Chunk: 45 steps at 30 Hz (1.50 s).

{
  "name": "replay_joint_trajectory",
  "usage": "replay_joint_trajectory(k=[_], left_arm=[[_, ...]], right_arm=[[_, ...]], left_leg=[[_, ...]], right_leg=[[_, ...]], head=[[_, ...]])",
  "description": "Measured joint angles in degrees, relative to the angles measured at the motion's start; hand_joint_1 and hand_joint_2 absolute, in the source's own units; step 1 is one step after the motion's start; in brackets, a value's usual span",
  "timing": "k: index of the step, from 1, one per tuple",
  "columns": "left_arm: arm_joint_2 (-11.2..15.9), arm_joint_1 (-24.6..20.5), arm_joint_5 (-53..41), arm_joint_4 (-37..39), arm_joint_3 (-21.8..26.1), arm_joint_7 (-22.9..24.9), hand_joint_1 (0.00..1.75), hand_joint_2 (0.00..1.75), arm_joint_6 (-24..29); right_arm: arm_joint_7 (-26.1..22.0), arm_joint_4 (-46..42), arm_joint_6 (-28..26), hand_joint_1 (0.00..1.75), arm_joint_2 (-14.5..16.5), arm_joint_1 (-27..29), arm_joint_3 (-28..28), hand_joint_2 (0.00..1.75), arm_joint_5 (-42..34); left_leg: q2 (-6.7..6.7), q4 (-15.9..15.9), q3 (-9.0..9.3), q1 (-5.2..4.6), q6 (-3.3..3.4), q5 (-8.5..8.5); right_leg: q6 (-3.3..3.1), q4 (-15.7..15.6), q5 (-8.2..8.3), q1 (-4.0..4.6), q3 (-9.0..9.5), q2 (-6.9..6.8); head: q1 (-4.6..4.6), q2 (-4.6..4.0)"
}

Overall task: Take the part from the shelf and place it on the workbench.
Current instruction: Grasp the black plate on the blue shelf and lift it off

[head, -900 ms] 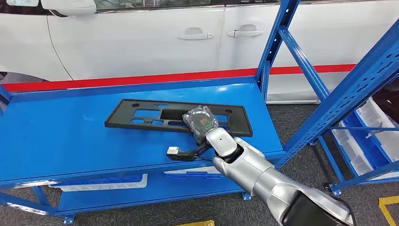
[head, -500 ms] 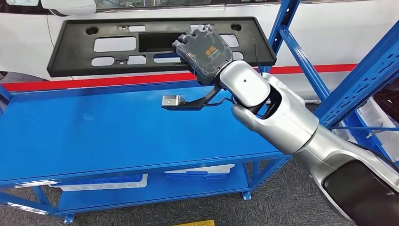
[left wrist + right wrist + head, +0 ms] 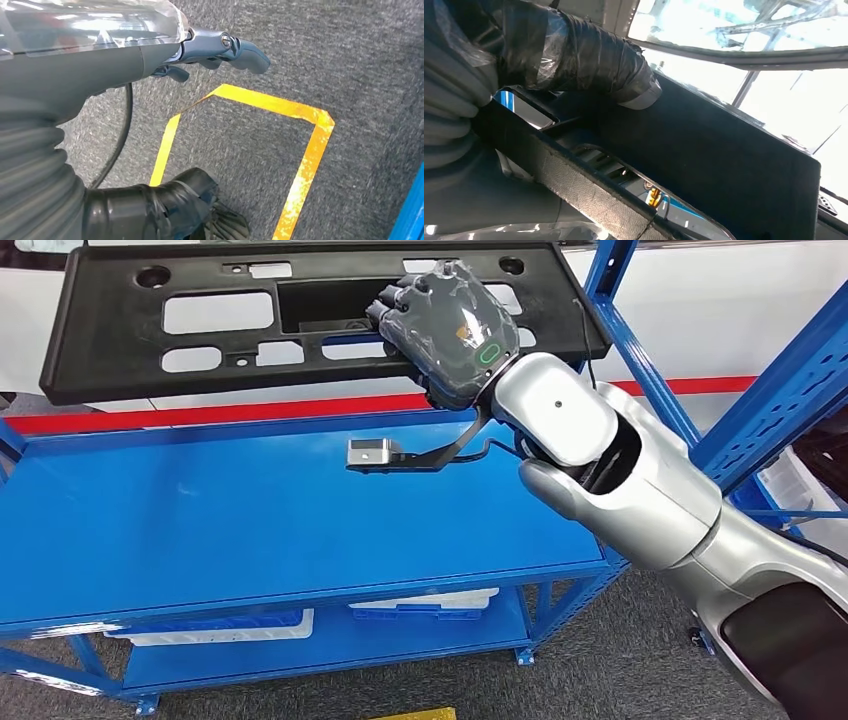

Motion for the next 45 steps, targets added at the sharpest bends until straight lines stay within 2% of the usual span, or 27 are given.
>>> replay_joint_trajectory(k=[16,22,45], left_arm=[[0.0,-0.3,0.5,0.0,0.0,0.6,0.00,1.75,0.1],[0.0,-0.8,0.4,0.0,0.0,0.7,0.00,1.75,0.1],[0.0,-1.2,0.4,0.0,0.0,1.0,0.00,1.75,0.2]], right_arm=[[-0.8,-2.8,0.0,1.75,-1.3,0.2,0.0,1.75,-2.6],[-3.4,-4.5,2.6,1.75,-1.8,-0.9,0.0,1.75,-5.7],[-4.1,-5.5,5.2,1.75,-2.4,-3.5,0.8,1.75,-9.4]], left_leg=[[0.00,0.0,-0.01,0.00,0.00,0.00],[0.00,0.0,-0.01,0.00,0.00,0.00],[-0.03,0.1,-0.04,-0.13,0.07,-0.06]], right_leg=[[0.00,0.0,0.00,0.01,0.01,0.00],[0.00,0.0,0.00,0.00,0.02,-0.01],[0.13,-0.1,0.04,-0.09,0.07,-0.01]], head=[[0.00,0.00],[0.00,0.00],[-0.01,0.00]])
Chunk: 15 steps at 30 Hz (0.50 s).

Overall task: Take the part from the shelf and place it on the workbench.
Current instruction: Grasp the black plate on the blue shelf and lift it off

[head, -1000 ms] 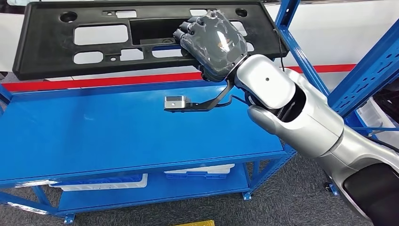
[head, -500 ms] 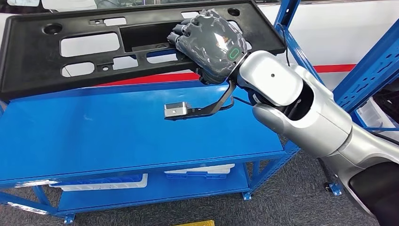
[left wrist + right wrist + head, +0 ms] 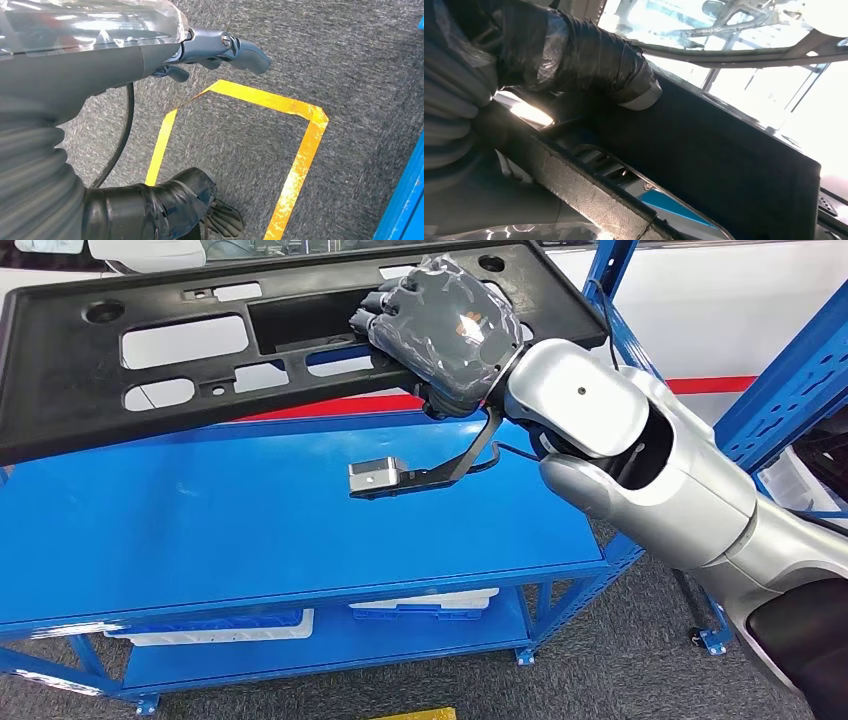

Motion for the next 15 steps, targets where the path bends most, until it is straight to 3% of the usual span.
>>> replay_joint_trajectory(k=[5,8,10,12,13,14,15], left_arm=[[0.0,0.0,0.1,0.0,0.0,-0.2,0.00,1.75,0.0],[0.0,0.0,0.1,0.0,0.0,-0.3,0.00,1.75,0.0],[0.0,0.0,0.1,0.0,0.0,-0.4,0.00,1.75,0.0],[0.0,0.0,0.1,0.0,0.0,-0.5,0.00,1.75,0.0],[0.0,0.0,0.1,0.0,0.0,-0.5,0.00,1.75,0.0],[0.0,0.0,0.1,0.0,0.0,-0.5,0.00,1.75,0.0],[0.0,0.0,0.1,0.0,0.0,-0.5,0.00,1.75,0.0]], right_arm=[[0.8,0.0,0.1,1.75,-0.1,-0.8,1.3,1.75,-0.6],[1.1,-0.2,0.2,1.75,-0.3,-1.3,1.9,1.75,-0.7],[1.2,-0.3,0.3,1.75,-0.7,-1.6,2.4,1.75,-0.8],[1.2,-0.3,0.3,1.75,-1.0,-1.7,3.0,1.75,-0.9],[1.2,-0.3,0.4,1.75,-1.2,-1.6,3.3,1.75,-0.9],[1.2,-0.3,0.4,1.75,-1.4,-1.6,3.5,1.75,-0.9],[1.2,-0.3,0.4,1.75,-1.5,-1.6,3.6,1.75,-1.0]], left_leg=[[-0.03,0.2,-0.10,-0.43,0.44,-0.24],[0.09,-0.8,0.60,-0.16,1.21,0.05],[0.22,-1.3,1.03,-0.03,1.69,0.18],[0.24,-1.3,1.07,-0.12,1.87,0.10],[0.19,-1.3,1.08,-0.16,1.89,0.02],[0.11,-1.2,1.11,-0.18,1.85,-0.06],[0.00,-1.0,1.15,-0.19,1.74,-0.17]], right_leg=[[0.64,-0.2,0.01,-0.35,0.06,0.00],[1.17,1.0,-0.93,-0.50,-0.21,0.02],[1.24,6.4,-3.76,-0.60,-2.88,0.06],[1.29,13.9,-6.47,-0.63,-7.22,0.08],[1.27,15.8,-6.47,-0.65,-8.67,0.07],[1.15,15.7,-5.32,-0.66,-9.09,0.07],[0.93,13.3,-3.24,-0.63,-8.41,0.07]], head=[[-0.01,0.00],[0.01,0.00],[0.03,0.00],[0.03,0.00],[0.03,0.00],[0.03,0.00],[0.03,0.00]])
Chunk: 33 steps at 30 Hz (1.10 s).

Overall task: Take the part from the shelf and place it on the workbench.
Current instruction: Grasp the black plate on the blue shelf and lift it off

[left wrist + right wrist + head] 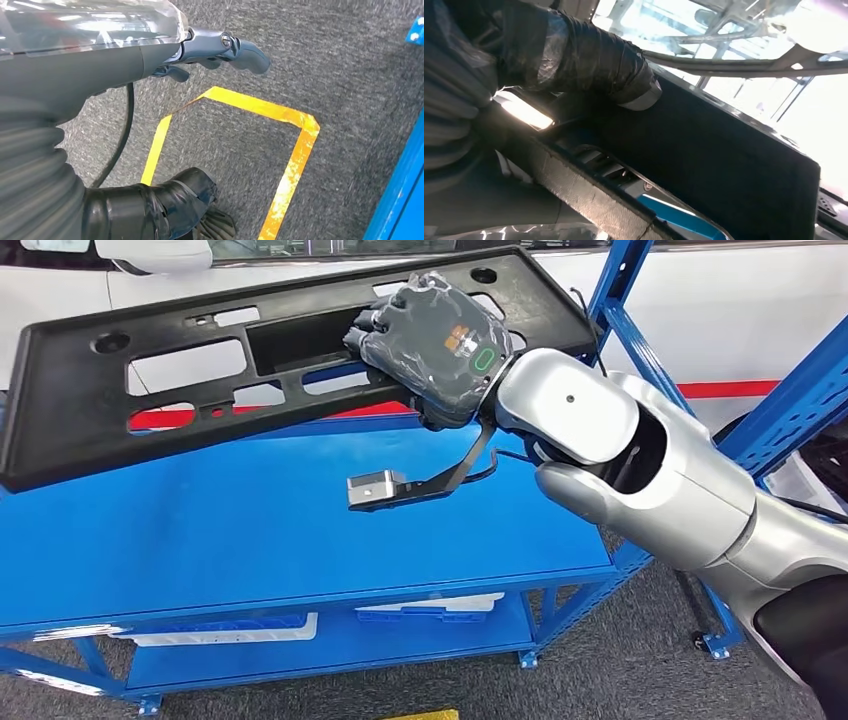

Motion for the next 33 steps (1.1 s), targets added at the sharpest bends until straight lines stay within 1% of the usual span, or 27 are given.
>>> replay_joint_trajectory(k=[1,2,3,4,6,8,9,10,12,13,14,15,16,17,18,19,22,23,24,25,27,28,29,30,31,32,33], left_arm=[[0.0,0.0,0.0,0.0,0.0,0.0,0.00,1.75,0.0],[-0.1,0.0,0.0,0.0,0.0,0.0,0.00,1.75,0.0],[-0.1,0.0,0.0,0.0,0.0,0.0,0.00,1.75,0.0],[-0.2,0.1,-0.1,0.0,0.0,0.0,0.00,1.75,0.0],[-0.2,0.1,-0.1,0.0,0.0,0.1,0.00,1.75,0.0],[-0.2,0.1,-0.1,0.0,0.0,0.1,0.00,1.75,0.0],[-0.2,0.0,-0.1,0.0,0.0,0.1,0.00,1.75,0.0],[-0.2,0.1,-0.1,0.0,0.0,0.1,0.00,1.75,0.0],[-0.1,0.1,-0.1,0.0,0.0,0.1,0.00,1.75,0.0],[0.0,0.2,-0.2,0.0,0.0,0.2,0.00,1.75,0.0],[0.0,0.2,-0.2,0.0,0.0,0.2,0.00,1.75,0.0],[0.0,0.2,-0.2,0.0,0.0,0.2,0.00,1.75,0.0],[0.1,0.2,-0.2,0.0,0.0,0.2,0.00,1.75,0.0],[0.1,0.2,-0.2,0.0,0.0,0.3,0.00,1.75,0.0],[0.1,0.2,-0.2,0.0,0.0,0.3,0.00,1.75,0.0],[0.0,0.2,-0.2,0.0,0.0,0.3,0.00,1.75,0.0],[0.0,0.2,-0.2,0.0,0.0,0.3,0.00,1.75,0.0],[0.0,0.2,-0.2,0.0,0.0,0.3,0.00,1.75,0.0],[0.0,0.1,-0.2,0.0,0.0,0.3,0.00,1.75,0.0],[0.0,0.1,-0.2,0.0,0.0,0.3,0.00,1.75,0.0],[0.0,0.1,-0.2,0.0,0.0,0.3,0.00,1.75,0.0],[0.0,0.1,-0.2,0.0,0.0,0.3,0.00,1.75,0.0],[0.0,0.1,-0.2,0.0,0.0,0.3,0.00,1.75,0.0],[0.0,0.1,-0.2,0.0,0.0,0.3,0.00,1.75,0.0],[0.0,0.1,-0.2,0.0,0.0,0.3,0.00,1.75,0.0],[-0.1,0.1,-0.2,0.0,0.0,0.3,0.00,1.75,0.0],[-0.3,0.1,-0.2,0.0,0.0,0.3,0.00,1.75,0.0]], right_arm=[[0.0,0.0,0.0,1.75,-0.1,0.0,0.0,1.75,0.0],[0.0,0.0,0.0,1.75,-0.2,-0.1,0.1,1.75,-0.1],[0.0,0.0,0.0,1.75,-0.2,-0.1,0.1,1.75,-0.1],[0.0,0.0,0.0,1.75,-0.3,-0.2,0.1,1.75,-0.1],[0.0,0.0,0.0,1.75,-0.3,-0.2,0.2,1.75,-0.1],[0.1,-0.1,-0.1,1.75,-0.4,-0.2,0.3,1.75,-0.1],[0.1,-0.1,-0.1,1.75,-0.4,-0.3,0.3,1.75,-0.2],[0.1,-0.1,-0.1,1.75,-0.4,-0.3,0.3,1.75,-0.2],[0.1,-0.1,-0.1,1.75,-0.4,-0.2,0.6,1.75,-0.2],[0.1,-0.1,-0.1,1.75,-0.5,0.0,0.8,1.75,-0.2],[0.1,-0.1,-0.1,1.75,-0.5,0.1,1.0,1.75,-0.2],[0.1,-0.1,-0.1,1.75,-0.5,0.2,1.2,1.75,-0.2],[0.1,-0.1,-0.1,1.75,-0.5,0.2,1.3,1.75,-0.2],[0.1,-0.1,-0.1,1.75,-0.6,0.1,1.3,1.75,-0.2],[0.1,-0.1,-0.1,1.75,-0.6,0.1,1.3,1.75,-0.2],[0.1,-0.1,-0.1,1.75,-0.6,0.1,1.3,1.75,-0.2],[0.1,-0.1,-0.1,1.75,-0.7,0.1,1.4,1.75,-0.2],[0.1,-0.1,-0.1,1.75,-0.8,0.1,1.4,1.75,-0.2],[0.1,-0.1,-0.1,1.75,-1.0,0.1,1.4,1.75,-0.2],[0.1,-0.1,-0.1,1.75,-1.1,0.1,1.4,1.75,-0.2],[0.1,-0.1,-0.1,1.75,-1.1,0.1,1.4,1.75,-0.2],[0.1,-0.1,-0.1,1.75,-1.2,0.1,1.5,1.75,-0.3],[0.1,-0.1,-0.1,1.75,-1.2,0.2,1.6,1.75,-0.3],[0.1,-0.1,-0.1,1.75,-1.2,0.2,1.6,1.75,-0.4],[0.1,-0.1,-0.1,1.75,-1.3,0.1,1.6,1.75,-0.4],[0.1,-0.2,-0.1,1.75,-1.3,0.0,1.6,1.75,-0.4],[0.1,-0.2,-0.1,1.75,-1.3,-0.1,1.6,1.75,-0.4]], left_leg=[[-0.10,0.1,0.04,0.00,-0.14,-0.12],[-0.17,0.3,0.03,-0.06,-0.37,-0.25],[-0.20,0.4,-0.01,-0.07,-0.67,-0.34],[-0.19,0.5,-0.07,-0.05,-1.00,-0.38],[-0.14,0.3,-0.04,0.04,-1.76,-0.30],[-0.06,0.8,-0.21,0.10,-2.37,-0.88],[-0.04,2.4,-0.89,0.11,-2.61,-1.97],[0.00,5.3,-2.15,0.19,-2.80,-3.68],[0.01,12.6,-5.51,0.25,-3.22,-7.25],[0.03,15.0,-6.69,0.30,-3.42,-8.00],[0.05,15.4,-6.90,0.39,-3.60,-7.62],[0.09,13.6,-5.97,0.55,-3.78,-6.21],[0.16,10.0,-4.07,0.76,-3.98,-4.22],[0.13,6.3,-2.06,0.84,-4.15,-2.79],[0.00,3.4,-0.59,0.90,-3.99,-1.76],[-0.14,1.8,0.14,0.85,-3.71,-1.37],[-0.32,1.8,-0.18,0.56,-2.29,-1.09],[-0.28,1.7,-0.28,0.52,-1.86,-0.90],[-0.21,1.6,-0.45,0.51,-1.43,-0.68],[-0.14,1.5,-0.72,0.44,-1.00,-0.43],[-0.03,1.5,-1.51,0.06,-0.30,0.10],[-0.01,1.6,-1.96,-0.22,-0.04,0.41],[-0.01,1.6,-2.40,-0.53,0.16,0.74],[-0.07,1.6,-2.83,-0.89,0.29,1.10],[-0.15,1.5,-3.23,-1.23,0.39,1.50],[-0.21,1.5,-3.55,-1.43,0.50,1.92],[-0.26,1.4,-3.77,-1.57,0.44,2.38]], right_leg=[[-0.37,-3.9,2.46,0.12,1.48,-0.01],[-0.78,-7.5,4.25,0.36,2.96,-0.05],[-1.15,-10.3,5.42,0.62,4.06,-0.07],[-1.43,-11.9,5.86,0.89,4.60,-0.08],[-1.83,-12.4,5.91,1.14,4.62,-0.01],[-2.41,-13.3,6.43,0.83,5.12,-0.09],[-2.70,-13.9,6.74,0.63,5.41,-0.15],[-2.87,-14.2,6.96,0.47,5.63,-0.23],[-3.00,-14.2,7.07,0.46,5.60,-0.30],[-2.98,-14.1,7.07,0.44,5.51,-0.32],[-2.92,-13.9,7.02,0.37,5.41,-0.31],[-2.77,-13.7,6.92,0.26,5.32,-0.29],[-2.48,-13.4,6.72,0.13,5.23,-0.26],[-2.10,-12.9,6.46,0.10,5.08,-0.22],[-1.71,-12.4,6.21,0.14,4.87,-0.16],[-1.33,-12.0,6.08,0.24,4.64,-0.09],[-0.52,-11.6,6.11,0.23,4.26,0.03],[-0.35,-11.1,5.52,0.14,4.07,0.01],[-0.23,-9.7,4.23,0.06,3.52,-0.01],[-0.13,-7.1,2.17,0.04,2.45,-0.02],[-0.15,0.4,-2.32,0.15,-0.50,-0.02],[-0.30,3.4,-3.61,0.30,-1.52,-0.02],[-0.65,4.5,-3.75,0.51,-1.61,-0.01],[-1.27,3.3,-2.87,0.83,-0.51,0.00],[-2.19,0.1,-1.42,1.33,1.62,0.02],[-3.47,-4.3,-0.21,2.05,4.34,0.07],[-4.61,-8.0,0.85,2.69,6.67,0.05]], head=[[0.00,0.00],[-0.01,0.00],[-0.01,0.00],[-0.02,0.00],[-0.02,0.00],[-0.04,0.00],[-0.05,0.00],[-0.08,0.00],[-0.11,0.00],[-0.13,0.00],[-0.13,0.00],[-0.13,0.00],[-0.13,0.00],[-0.13,0.00],[-0.08,0.00],[-0.05,0.00],[0.00,0.00],[0.01,0.00],[0.02,0.00],[0.02,0.00],[0.02,0.00],[0.02,0.00],[0.02,0.00],[0.02,0.00],[0.02,0.00],[-0.01,0.00],[-0.08,0.00]])
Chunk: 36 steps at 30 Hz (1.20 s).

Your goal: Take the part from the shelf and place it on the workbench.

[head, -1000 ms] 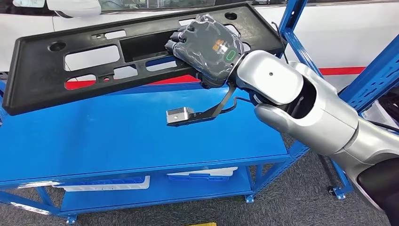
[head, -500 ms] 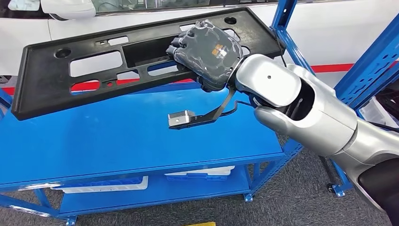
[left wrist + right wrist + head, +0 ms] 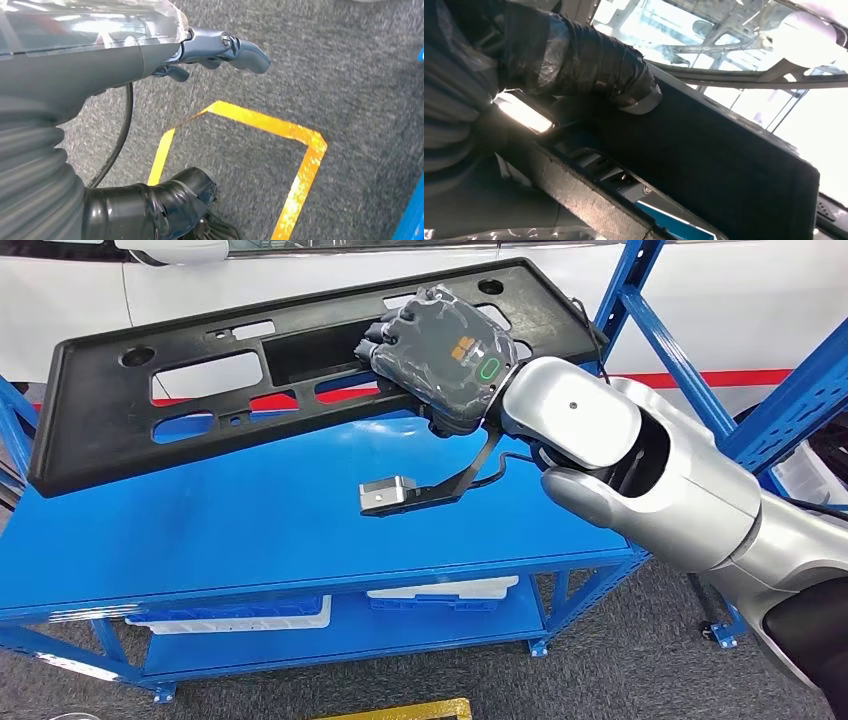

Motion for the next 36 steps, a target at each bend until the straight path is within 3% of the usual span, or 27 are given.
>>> replay_joint_trajectory(k=[2,5,7,9,10,11,12,13,15,16,17,20,21,22,24,25,26,27,29,31,32,33,34,36], left_arm=[[-0.3,0.1,0.0,0.0,0.0,0.0,0.00,1.75,0.0],[-0.3,0.2,-0.1,0.0,0.0,0.0,0.00,1.75,-0.1],[-0.3,0.1,-0.2,0.0,0.0,0.0,0.00,1.75,-0.1],[-0.1,0.1,-0.2,0.0,0.0,0.0,0.00,1.75,-0.1],[0.0,0.1,-0.1,0.0,0.0,0.0,0.00,1.75,0.0],[0.1,0.1,-0.1,0.0,0.0,0.0,0.00,1.75,0.0],[0.2,0.2,-0.1,0.0,0.0,0.0,0.00,1.75,0.0],[0.2,0.2,-0.1,0.0,0.0,0.0,0.00,1.75,0.0],[0.2,0.1,-0.1,0.0,0.0,0.0,0.00,1.75,0.0],[0.2,0.0,-0.1,0.0,0.0,0.0,0.00,1.75,0.0],[0.2,0.0,-0.1,0.0,0.0,0.0,0.00,1.75,0.0],[0.1,0.0,-0.1,0.0,0.0,0.0,0.00,1.75,-0.1],[0.2,0.0,-0.1,0.0,0.0,0.0,0.00,1.75,-0.1],[0.2,-0.1,-0.1,0.0,0.0,0.0,0.00,1.75,-0.1],[0.2,-0.1,-0.1,0.0,0.0,0.0,0.00,1.75,0.0],[0.2,-0.1,-0.1,0.0,0.0,0.0,0.00,1.75,0.0],[0.2,-0.1,-0.1,0.0,0.0,0.0,0.00,1.75,0.0],[0.2,-0.1,-0.1,0.0,0.0,0.0,0.00,1.75,0.0],[0.2,-0.1,-0.1,0.0,0.0,0.0,0.00,1.75,0.0],[-0.3,-0.2,-0.1,0.0,0.0,0.0,0.00,1.75,-0.1],[-0.4,-0.2,-0.1,0.0,0.0,0.0,0.00,1.75,-0.1],[-0.6,-0.1,-0.1,0.0,0.1,0.0,0.00,1.75,-0.1],[-0.4,-0.1,-0.1,0.0,0.1,0.0,0.00,1.75,-0.1],[-0.3,0.0,-0.1,0.0,0.1,0.0,0.00,1.75,-0.1]], right_arm=[[0.0,-0.1,0.0,1.75,0.0,-0.2,0.0,1.75,0.0],[0.0,-0.1,-0.1,1.75,0.0,-0.4,0.0,1.75,0.0],[0.0,-0.1,-0.1,1.75,0.1,-0.5,0.0,1.75,0.0],[0.0,-0.2,-0.1,1.75,0.2,-0.5,0.1,1.75,0.0],[0.0,-0.2,-0.1,1.75,0.2,-0.5,0.1,1.75,0.0],[0.0,-0.2,-0.1,1.75,0.2,-0.4,0.2,1.75,0.0],[0.0,-0.2,-0.1,1.75,0.2,-0.3,0.2,1.75,0.0],[0.0,-0.2,0.0,1.75,0.2,-0.2,0.2,1.75,0.0],[0.0,-0.2,-0.1,1.75,0.2,-0.2,0.2,1.75,0.0],[0.0,-0.2,-0.1,1.75,0.1,-0.2,0.2,1.75,0.0],[0.0,-0.2,-0.1,1.75,0.1,-0.2,0.2,1.75,0.0],[0.0,-0.3,-0.1,1.75,0.0,-0.2,0.2,1.75,0.0],[0.0,-0.3,-0.1,1.75,-0.1,-0.2,0.2,1.75,0.0],[0.0,-0.2,0.0,1.75,-0.1,-0.2,0.2,1.75,0.0],[0.0,-0.2,0.0,1.75,-0.2,-0.2,0.2,1.75,0.0],[0.0,-0.2,0.0,1.75,-0.3,-0.2,0.2,1.75,0.0],[0.0,-0.2,0.0,1.75,-0.3,-0.1,0.2,1.75,0.0],[0.0,-0.2,0.0,1.75,-0.3,-0.1,0.2,1.75,0.0],[0.0,-0.2,0.0,1.75,-0.3,-0.2,0.2,1.75,-0.1],[0.0,-0.4,-0.1,1.75,-0.2,-0.4,0.2,1.75,-0.1],[0.0,-0.5,-0.1,1.75,-0.2,-0.5,0.1,1.75,-0.1],[0.0,-0.6,-0.1,1.75,-0.1,-0.6,0.1,1.75,-0.1],[0.0,-0.6,-0.1,1.75,-0.1,-0.7,0.0,1.75,-0.1],[0.0,-0.6,-0.1,1.75,-0.1,-0.8,0.1,1.75,-0.1]], left_leg=[[0.03,-0.4,-0.11,0.20,-0.41,0.88],[0.09,-1.0,-0.31,0.23,-1.20,1.51],[0.12,1.4,-1.32,0.26,-1.77,-1.80],[0.16,7.7,-2.93,0.83,-2.65,-7.17],[0.18,11.1,-3.52,1.19,-3.17,-8.85],[0.21,13.4,-3.53,1.57,-3.74,-9.22],[0.24,13.9,-2.71,1.99,-4.39,-8.48],[0.31,12.4,-0.89,2.47,-5.11,-7.10],[0.39,5.8,4.14,3.20,-6.71,-6.35],[0.34,3.4,5.74,3.28,-6.78,-6.71],[0.24,2.1,6.53,3.25,-6.41,-7.54],[0.25,2.3,5.70,3.06,-3.72,-7.37],[0.37,2.3,5.22,2.98,-2.97,-6.84],[0.49,2.2,4.63,2.91,-2.32,-6.22],[0.57,2.1,3.28,2.61,-1.53,-4.90],[0.57,2.1,2.50,2.37,-1.37,-4.24],[0.57,2.1,1.66,2.08,-1.25,-3.57],[0.56,2.1,0.81,1.73,-1.14,-2.91],[0.49,2.1,-0.77,1.05,-0.95,-1.54],[0.40,1.9,-1.64,0.81,-0.96,-0.25],[0.38,1.6,-1.71,0.85,-1.09,0.37],[0.40,1.3,-1.66,0.98,-1.29,0.98],[0.41,0.8,-1.56,1.05,-1.54,1.65],[0.39,0.5,-1.82,1.08,-2.04,1.52]], right_leg=[[-1.43,-4.1,1.13,0.96,2.20,-0.08],[-1.58,-6.1,3.44,0.74,2.06,-0.43],[-1.22,-7.5,5.36,0.05,1.48,-0.75],[-0.61,-7.7,6.75,-0.32,0.04,-0.86],[-0.16,-7.5,7.33,-0.56,-0.86,-0.90],[0.34,-7.3,7.88,-0.91,-1.85,-0.96],[0.86,-6.9,8.37,-1.33,-2.88,-1.02],[1.39,-6.4,8.80,-1.83,-4.00,-1.09],[2.47,-4.6,9.30,-2.55,-6.32,-1.16],[2.93,-3.7,9.45,-2.63,-7.20,-1.14],[3.32,-2.9,9.60,-2.53,-7.82,-1.09],[4.03,-2.2,10.12,-2.54,-8.52,-0.81],[4.19,-1.4,9.10,-2.69,-8.96,-0.74],[4.31,0.4,7.11,-2.81,-9.66,-0.70],[4.41,7.0,1.39,-2.78,-11.58,-0.63],[4.34,10.6,-0.69,-2.70,-12.34,-0.60],[4.10,13.1,-1.63,-2.52,-12.48,-0.56],[3.65,14.0,-1.44,-2.27,-11.77,-0.50],[1.84,10.0,0.51,-1.26,-7.36,-0.30],[-0.57,1.9,0.51,0.41,-0.70,-0.21],[-1.26,-1.1,0.27,1.10,1.57,-0.26],[-1.55,-3.0,0.11,1.65,2.79,-0.35],[-1.46,-3.9,0.71,1.79,2.89,-0.46],[-1.18,-5.4,2.60,1.44,2.45,-0.70]], head=[[-0.01,0.00],[0.05,0.00],[0.03,0.00],[-0.01,0.00],[-0.01,0.00],[-0.02,0.00],[-0.02,0.00],[-0.02,0.00],[-0.13,0.00],[-0.19,0.00],[-0.21,0.00],[-0.08,0.00],[-0.06,0.00],[-0.05,0.00],[-0.04,0.00],[-0.04,0.00],[-0.04,0.00],[-0.05,0.00],[-0.06,0.00],[-0.10,0.01],[-0.08,0.01],[-0.07,0.01],[0.02,0.01],[0.05,0.01]])
